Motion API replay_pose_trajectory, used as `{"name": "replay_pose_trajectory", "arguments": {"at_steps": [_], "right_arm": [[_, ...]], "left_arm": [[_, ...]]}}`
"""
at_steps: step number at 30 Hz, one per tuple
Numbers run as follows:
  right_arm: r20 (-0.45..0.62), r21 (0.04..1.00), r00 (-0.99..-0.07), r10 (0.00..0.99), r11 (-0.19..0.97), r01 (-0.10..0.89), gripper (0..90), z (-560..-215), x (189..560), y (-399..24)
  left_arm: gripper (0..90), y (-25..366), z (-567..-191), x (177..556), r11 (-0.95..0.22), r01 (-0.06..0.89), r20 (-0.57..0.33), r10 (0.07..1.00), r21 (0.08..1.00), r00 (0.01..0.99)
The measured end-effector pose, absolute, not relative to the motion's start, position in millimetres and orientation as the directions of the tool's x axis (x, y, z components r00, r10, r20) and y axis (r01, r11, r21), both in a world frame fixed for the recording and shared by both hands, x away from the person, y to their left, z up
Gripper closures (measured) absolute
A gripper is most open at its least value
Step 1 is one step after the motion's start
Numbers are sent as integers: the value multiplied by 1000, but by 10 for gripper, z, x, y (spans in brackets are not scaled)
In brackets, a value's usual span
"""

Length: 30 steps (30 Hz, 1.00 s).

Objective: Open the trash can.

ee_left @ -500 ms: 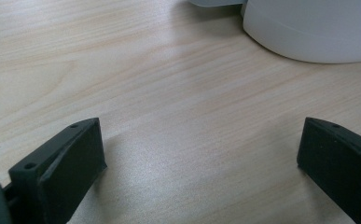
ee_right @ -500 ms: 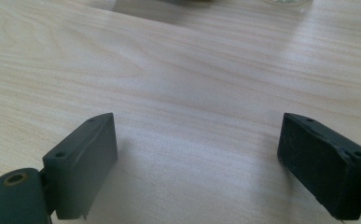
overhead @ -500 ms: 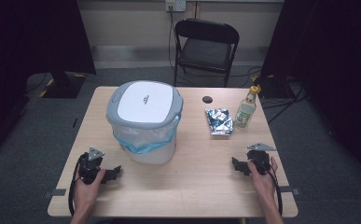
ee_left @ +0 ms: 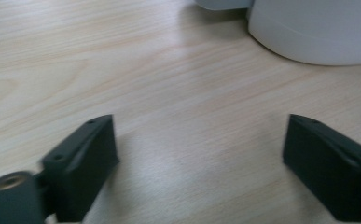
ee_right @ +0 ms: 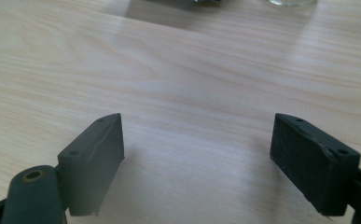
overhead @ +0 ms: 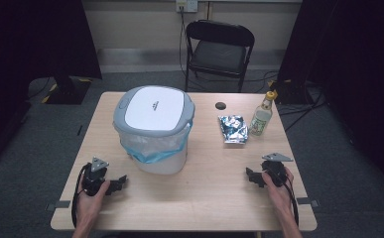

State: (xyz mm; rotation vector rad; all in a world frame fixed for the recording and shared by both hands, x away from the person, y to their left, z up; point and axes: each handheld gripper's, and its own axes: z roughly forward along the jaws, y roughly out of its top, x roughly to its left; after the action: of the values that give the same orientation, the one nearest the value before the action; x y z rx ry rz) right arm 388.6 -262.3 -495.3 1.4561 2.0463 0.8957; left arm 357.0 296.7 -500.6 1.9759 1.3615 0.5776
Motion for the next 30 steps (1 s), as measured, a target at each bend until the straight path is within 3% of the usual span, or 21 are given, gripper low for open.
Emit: {"name": "replay_pose_trajectory", "arguments": {"at_steps": [3, 8, 12, 14, 18, 30], "right_arm": [[11, 752, -352, 936, 224, 619, 166, -4889, 3855, -2530], [8, 756, -393, 919, 252, 604, 166, -4841, 3879, -2380], [72, 772, -417, 906, 214, 599, 173, -4799, 3902, -2248], [50, 773, -435, 899, 241, 586, 172, -4778, 3918, -2165], [49, 775, -459, 887, 256, 578, 175, -4746, 3979, -1995], [36, 803, -534, 845, 294, 519, 181, -4562, 4226, -1484]], "left_arm": [[162, 3019, -4991, 3569, -198, 644, -63, 932, 739, 358], [162, 3024, -4950, 3600, -198, 635, -56, 933, 746, 356], [160, 3037, -4885, 3633, -185, 590, -74, 919, 786, 387], [182, 3016, -4852, 3660, -213, 574, -37, 920, 791, 391], [197, 2992, -4812, 3780, -164, 561, -84, 917, 811, 389], [213, 2926, -4648, 4181, -188, 505, -25, 922, 842, 385]]}}
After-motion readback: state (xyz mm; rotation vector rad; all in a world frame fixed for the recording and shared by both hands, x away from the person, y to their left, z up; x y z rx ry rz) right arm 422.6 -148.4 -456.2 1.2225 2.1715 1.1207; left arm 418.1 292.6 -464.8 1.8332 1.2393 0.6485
